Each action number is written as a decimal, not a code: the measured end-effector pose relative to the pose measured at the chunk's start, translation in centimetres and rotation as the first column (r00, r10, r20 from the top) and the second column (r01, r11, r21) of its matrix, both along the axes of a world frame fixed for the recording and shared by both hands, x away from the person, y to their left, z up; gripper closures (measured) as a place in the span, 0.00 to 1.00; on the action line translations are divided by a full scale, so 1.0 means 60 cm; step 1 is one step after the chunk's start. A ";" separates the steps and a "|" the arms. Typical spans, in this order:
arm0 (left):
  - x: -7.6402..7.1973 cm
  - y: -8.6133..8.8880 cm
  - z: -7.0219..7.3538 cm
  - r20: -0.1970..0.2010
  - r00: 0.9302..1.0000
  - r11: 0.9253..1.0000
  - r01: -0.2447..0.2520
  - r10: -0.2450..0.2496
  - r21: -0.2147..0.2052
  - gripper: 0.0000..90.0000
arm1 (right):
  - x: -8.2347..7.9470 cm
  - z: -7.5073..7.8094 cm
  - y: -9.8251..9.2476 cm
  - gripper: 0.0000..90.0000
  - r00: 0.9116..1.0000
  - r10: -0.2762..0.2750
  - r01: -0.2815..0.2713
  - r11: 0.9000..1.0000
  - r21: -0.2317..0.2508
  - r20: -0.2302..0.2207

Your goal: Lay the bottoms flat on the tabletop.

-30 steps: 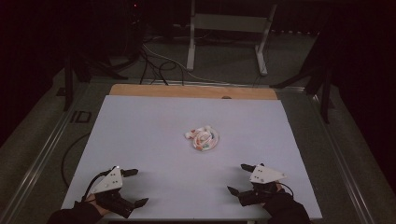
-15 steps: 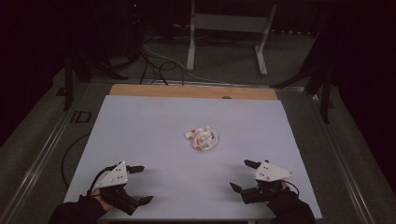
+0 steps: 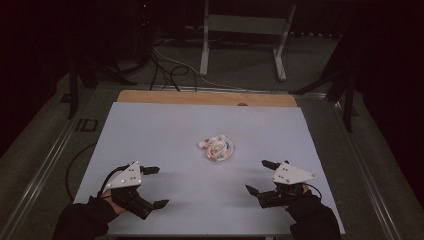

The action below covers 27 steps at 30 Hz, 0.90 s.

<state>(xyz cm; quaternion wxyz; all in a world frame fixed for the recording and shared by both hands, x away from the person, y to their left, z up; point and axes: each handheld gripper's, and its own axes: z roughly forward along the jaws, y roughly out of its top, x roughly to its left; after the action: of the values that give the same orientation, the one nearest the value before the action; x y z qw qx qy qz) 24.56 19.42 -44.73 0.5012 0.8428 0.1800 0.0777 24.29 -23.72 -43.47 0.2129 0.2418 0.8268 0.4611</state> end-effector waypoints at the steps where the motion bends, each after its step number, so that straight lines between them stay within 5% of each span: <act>1: 0.002 -0.001 0.002 0.002 1.000 1.000 0.002 -0.002 0.002 0.00 | 0.002 0.003 0.001 0.12 1.000 0.006 -0.006 1.000 0.003 0.002; 15: 0.035 -0.028 0.027 0.022 1.000 1.000 0.009 -0.009 -0.005 0.00 | 0.041 0.034 0.014 0.12 0.999 -0.023 0.022 1.000 0.013 0.040; 27: 0.072 -0.066 0.026 -0.002 1.000 1.000 -0.017 0.017 0.013 0.00 | 0.083 0.016 0.048 0.12 0.999 -0.042 0.042 0.999 0.019 0.009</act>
<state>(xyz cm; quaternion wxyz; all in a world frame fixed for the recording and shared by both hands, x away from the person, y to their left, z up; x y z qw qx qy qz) 28.88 15.47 -43.15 0.4950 0.8446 0.1869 0.0822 29.30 -20.82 -42.54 0.2243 0.2587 0.8163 0.4653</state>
